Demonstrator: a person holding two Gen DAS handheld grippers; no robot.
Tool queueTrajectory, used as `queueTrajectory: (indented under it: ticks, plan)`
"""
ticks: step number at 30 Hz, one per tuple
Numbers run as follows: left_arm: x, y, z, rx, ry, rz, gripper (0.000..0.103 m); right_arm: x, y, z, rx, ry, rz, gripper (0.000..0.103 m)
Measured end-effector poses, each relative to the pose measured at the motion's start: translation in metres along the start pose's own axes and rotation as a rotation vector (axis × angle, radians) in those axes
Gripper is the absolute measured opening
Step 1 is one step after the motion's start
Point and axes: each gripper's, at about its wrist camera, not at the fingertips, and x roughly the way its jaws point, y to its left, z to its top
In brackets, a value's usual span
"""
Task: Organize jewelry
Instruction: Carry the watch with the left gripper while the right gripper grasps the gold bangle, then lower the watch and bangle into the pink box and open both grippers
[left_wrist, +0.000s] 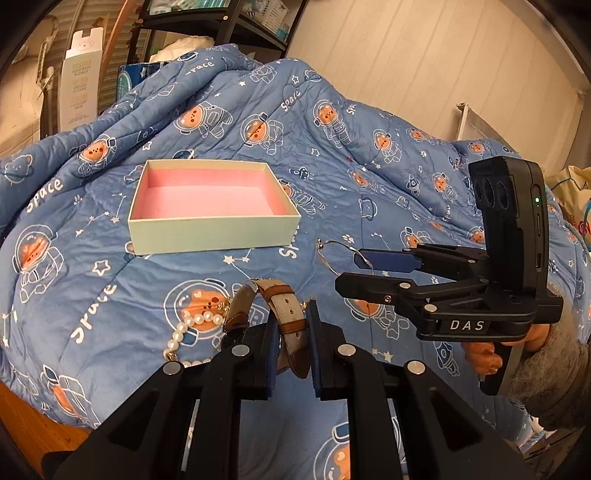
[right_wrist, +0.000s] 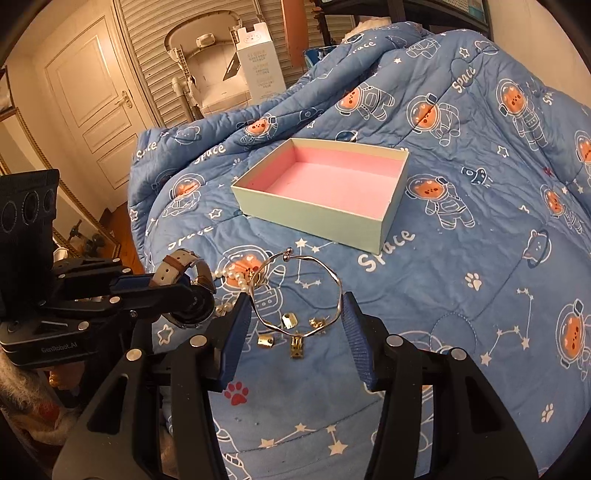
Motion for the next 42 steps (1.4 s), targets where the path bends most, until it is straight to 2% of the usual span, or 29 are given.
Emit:
queueTrajectory:
  ticks: [12,21,30,34,38,42]
  plan:
    - [0.005,0.033,0.045,-0.003,-0.057,0.027,0.013,0.033,-0.010,0.053,-0.042,-0.005,-0.011,0.051]
    - [0.032,0.062,0.097,-0.034,-0.067,0.053,0.013,0.067,-0.029,0.095,-0.052,0.022,-0.053,0.051]
    - [0.100,0.102,0.146,-0.138,0.025,0.078,0.013,0.124,-0.032,0.123,-0.111,0.121,-0.098,0.051]
    - [0.122,0.117,0.153,-0.189,0.055,0.101,0.013,0.144,-0.030,0.128,-0.143,0.157,-0.114,0.051]
    - [0.135,0.127,0.155,-0.232,0.066,0.094,0.013,0.158,-0.028,0.133,-0.161,0.186,-0.102,0.051]
    - [0.146,0.131,0.156,-0.239,0.083,0.102,0.013,0.172,-0.029,0.136,-0.160,0.218,-0.096,0.051]
